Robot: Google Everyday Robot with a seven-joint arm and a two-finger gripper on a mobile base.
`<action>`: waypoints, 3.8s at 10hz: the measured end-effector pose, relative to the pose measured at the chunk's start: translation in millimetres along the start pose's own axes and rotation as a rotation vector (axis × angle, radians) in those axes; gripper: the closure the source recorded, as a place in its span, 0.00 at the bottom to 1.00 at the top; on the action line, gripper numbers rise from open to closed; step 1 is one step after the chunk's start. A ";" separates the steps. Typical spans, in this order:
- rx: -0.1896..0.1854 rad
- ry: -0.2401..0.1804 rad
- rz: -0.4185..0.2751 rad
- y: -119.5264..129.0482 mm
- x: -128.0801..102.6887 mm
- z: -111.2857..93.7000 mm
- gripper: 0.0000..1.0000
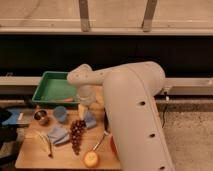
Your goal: Place sponge in metal cup
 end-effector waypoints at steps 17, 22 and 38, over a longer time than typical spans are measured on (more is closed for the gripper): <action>-0.085 0.041 -0.047 27.4 -13.1 41.9 0.47; -0.085 0.005 -0.045 22.9 -12.3 33.3 0.95; 0.019 -0.615 -0.135 27.3 -44.7 -172.3 1.00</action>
